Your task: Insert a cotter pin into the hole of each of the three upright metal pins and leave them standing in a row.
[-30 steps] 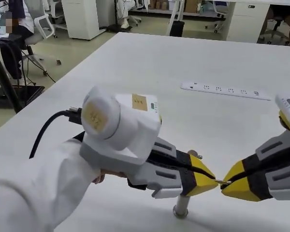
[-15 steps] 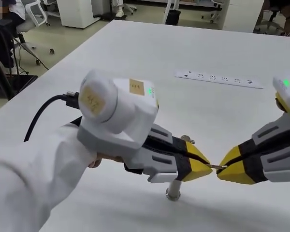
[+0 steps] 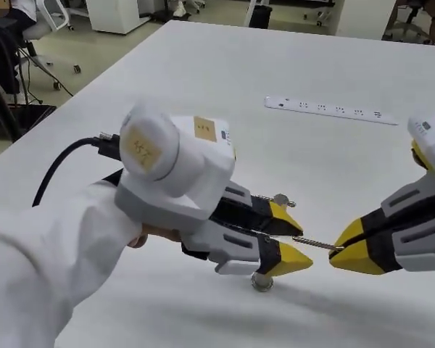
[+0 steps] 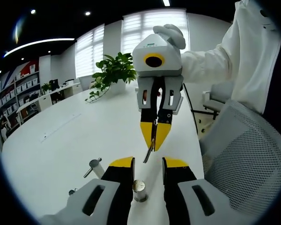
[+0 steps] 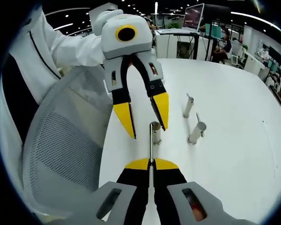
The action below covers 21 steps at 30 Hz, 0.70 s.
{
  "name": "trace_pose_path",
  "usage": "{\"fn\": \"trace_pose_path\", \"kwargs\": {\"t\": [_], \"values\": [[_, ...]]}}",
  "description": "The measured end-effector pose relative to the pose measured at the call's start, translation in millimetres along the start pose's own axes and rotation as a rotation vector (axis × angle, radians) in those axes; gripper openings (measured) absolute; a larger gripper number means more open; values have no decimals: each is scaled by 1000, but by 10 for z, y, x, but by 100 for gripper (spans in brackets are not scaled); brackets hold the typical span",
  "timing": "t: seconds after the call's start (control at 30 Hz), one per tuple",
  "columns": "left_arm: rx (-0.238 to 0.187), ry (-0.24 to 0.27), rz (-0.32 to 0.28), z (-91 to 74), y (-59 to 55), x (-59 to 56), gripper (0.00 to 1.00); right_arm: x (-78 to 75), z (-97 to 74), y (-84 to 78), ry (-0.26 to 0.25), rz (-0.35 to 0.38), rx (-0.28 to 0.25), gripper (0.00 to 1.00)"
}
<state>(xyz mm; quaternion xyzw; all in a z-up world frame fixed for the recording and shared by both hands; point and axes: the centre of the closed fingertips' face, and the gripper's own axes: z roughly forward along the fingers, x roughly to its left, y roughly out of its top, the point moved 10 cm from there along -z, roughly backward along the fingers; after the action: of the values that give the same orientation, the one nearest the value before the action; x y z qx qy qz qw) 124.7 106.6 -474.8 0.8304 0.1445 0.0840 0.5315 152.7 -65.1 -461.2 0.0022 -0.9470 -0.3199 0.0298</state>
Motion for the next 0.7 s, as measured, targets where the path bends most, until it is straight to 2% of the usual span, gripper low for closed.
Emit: {"fn": "trace_pose_path", "kwargs": {"t": [0.23,0.33,0.57,0.7], "values": [[47,42,-19,-28,-145,40,25,-13,96,-47,-19,-4,40,0],[72,51,4,-26,-188,50,27,-31,136,-74,-23,5,46,0],[93,42,-3,-22,-262,74,21,-41,198,-93,-58,-5,81,0],[101,39,-5,-16,-287,92,17,-32,227,-95,-58,-2,87,0]]}}
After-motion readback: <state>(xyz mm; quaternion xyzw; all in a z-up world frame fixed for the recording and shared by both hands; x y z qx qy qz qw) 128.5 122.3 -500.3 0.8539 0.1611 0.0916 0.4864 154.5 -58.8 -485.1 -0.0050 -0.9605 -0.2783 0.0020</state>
